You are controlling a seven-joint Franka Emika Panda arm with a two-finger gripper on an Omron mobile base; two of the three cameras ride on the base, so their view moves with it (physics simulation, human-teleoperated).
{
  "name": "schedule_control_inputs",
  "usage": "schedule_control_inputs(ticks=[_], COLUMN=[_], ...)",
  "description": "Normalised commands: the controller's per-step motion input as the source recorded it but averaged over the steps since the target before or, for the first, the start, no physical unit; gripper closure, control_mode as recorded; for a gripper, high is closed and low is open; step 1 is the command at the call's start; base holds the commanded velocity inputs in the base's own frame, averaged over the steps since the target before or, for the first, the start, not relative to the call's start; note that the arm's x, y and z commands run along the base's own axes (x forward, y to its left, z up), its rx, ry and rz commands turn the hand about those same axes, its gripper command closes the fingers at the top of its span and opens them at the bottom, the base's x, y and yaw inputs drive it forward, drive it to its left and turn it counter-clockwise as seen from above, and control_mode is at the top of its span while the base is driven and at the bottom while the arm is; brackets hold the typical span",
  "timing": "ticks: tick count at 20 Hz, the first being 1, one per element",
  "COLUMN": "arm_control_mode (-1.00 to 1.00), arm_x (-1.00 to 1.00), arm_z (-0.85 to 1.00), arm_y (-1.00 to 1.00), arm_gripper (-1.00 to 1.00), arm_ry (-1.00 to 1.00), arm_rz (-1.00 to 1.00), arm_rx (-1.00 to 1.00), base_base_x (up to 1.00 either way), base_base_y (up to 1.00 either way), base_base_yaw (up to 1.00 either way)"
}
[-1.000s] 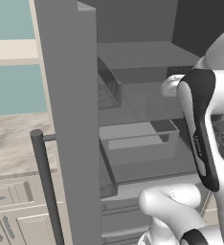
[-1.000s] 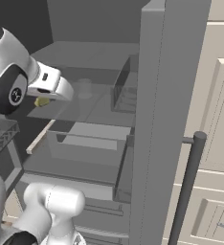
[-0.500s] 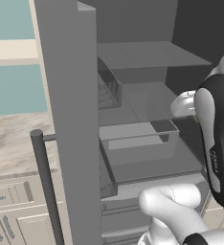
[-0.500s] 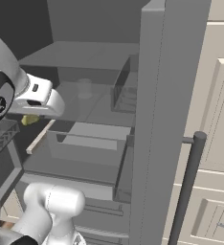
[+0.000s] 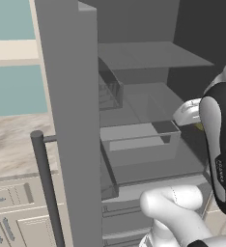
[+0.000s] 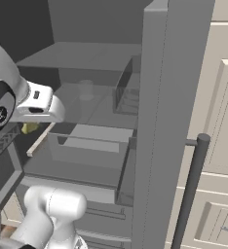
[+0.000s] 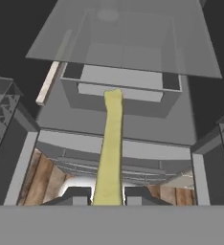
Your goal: Pick the egg and butter from the fridge and place them by the bowl for mixing.
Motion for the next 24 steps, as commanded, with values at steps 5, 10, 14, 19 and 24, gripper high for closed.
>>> schedule_control_inputs(ticks=[5,10,14,19,24], arm_control_mode=[1.00,1.00,1.00,1.00,1.00], arm_x=[-0.06,0.00,0.00,0.00,0.00], arm_z=[0.00,0.00,0.00,0.00,0.00], arm_y=[0.00,0.00,0.00,0.00,0.00], arm_gripper=[1.00,1.00,1.00,1.00,1.00], arm_ry=[0.00,0.00,0.00,0.00,0.00], arm_rz=[0.02,0.00,0.00,0.00,0.00], arm_rx=[0.00,0.00,0.00,0.00,0.00], base_base_x=[-0.16,-0.92,-1.00,-1.00,-0.74], base_base_y=[0.00,0.00,0.00,-0.10,-0.07], base_base_yaw=[0.01,-0.01,-0.01,-0.12,-0.67])
